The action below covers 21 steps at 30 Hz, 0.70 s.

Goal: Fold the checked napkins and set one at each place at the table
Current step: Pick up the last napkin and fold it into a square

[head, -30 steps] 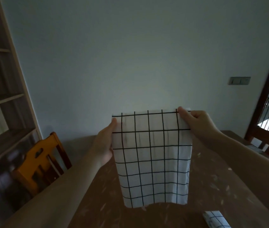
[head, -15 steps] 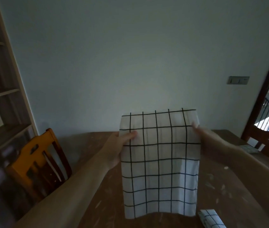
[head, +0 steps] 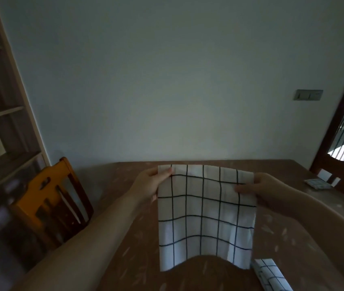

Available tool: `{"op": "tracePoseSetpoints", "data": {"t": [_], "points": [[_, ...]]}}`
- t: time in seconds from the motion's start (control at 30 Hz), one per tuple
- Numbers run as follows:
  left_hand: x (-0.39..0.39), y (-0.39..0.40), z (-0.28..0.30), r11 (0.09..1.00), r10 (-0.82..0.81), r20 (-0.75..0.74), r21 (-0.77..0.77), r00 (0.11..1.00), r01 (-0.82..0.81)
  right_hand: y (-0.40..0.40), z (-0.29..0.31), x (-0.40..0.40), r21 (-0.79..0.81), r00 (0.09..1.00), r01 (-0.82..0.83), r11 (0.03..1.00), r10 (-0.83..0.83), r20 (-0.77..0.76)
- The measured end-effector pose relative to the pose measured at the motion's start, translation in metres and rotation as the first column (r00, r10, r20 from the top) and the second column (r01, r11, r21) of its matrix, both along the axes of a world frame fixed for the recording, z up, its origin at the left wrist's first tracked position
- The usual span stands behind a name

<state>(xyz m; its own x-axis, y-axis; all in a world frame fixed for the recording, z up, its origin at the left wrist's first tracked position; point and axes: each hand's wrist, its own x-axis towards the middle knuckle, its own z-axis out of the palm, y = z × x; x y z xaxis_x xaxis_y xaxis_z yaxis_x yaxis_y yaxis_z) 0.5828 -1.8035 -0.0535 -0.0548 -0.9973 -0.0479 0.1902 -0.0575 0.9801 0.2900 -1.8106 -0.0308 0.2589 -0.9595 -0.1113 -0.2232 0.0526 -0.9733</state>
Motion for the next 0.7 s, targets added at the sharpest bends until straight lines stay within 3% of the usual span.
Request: {"op": "tracePoseSetpoints", "data": {"t": [0.17, 0.27, 0.37, 0.53, 0.63, 0.7], "points": [[0.003, -0.001, -0.005, 0.998, -0.034, 0.143, 0.065, 0.989, 0.025, -0.004, -0.002, 0.003, -0.063, 0.976, 0.214, 0.975, -0.212, 0.044], [0.002, -0.003, -0.009, 0.99, 0.048, 0.088, 0.125, 0.995, -0.059, -0.005, -0.007, 0.003, -0.116, 0.964, 0.263, 0.958, -0.257, 0.064], [-0.001, -0.003, -0.013, 0.979, -0.01, 0.05, 0.205, 0.999, 0.0, -0.001, -0.012, 0.002, -0.231, 0.936, 0.352, 0.907, -0.345, 0.073], [-0.007, -0.008, -0.017, 0.974, 0.214, 0.178, 0.03, 0.96, -0.223, -0.001, -0.016, -0.002, -0.245, 0.91, 0.411, 0.878, -0.41, 0.06], [-0.007, -0.004, -0.012, 0.98, 0.194, 0.265, -0.102, 0.945, -0.172, 0.004, -0.015, -0.003, -0.316, 0.9, 0.428, 0.847, -0.432, 0.061], [-0.008, -0.003, -0.007, 0.973, 0.181, 0.408, -0.208, 0.895, -0.102, 0.008, -0.012, -0.005, -0.36, 0.903, 0.418, 0.834, -0.425, 0.064]]}}
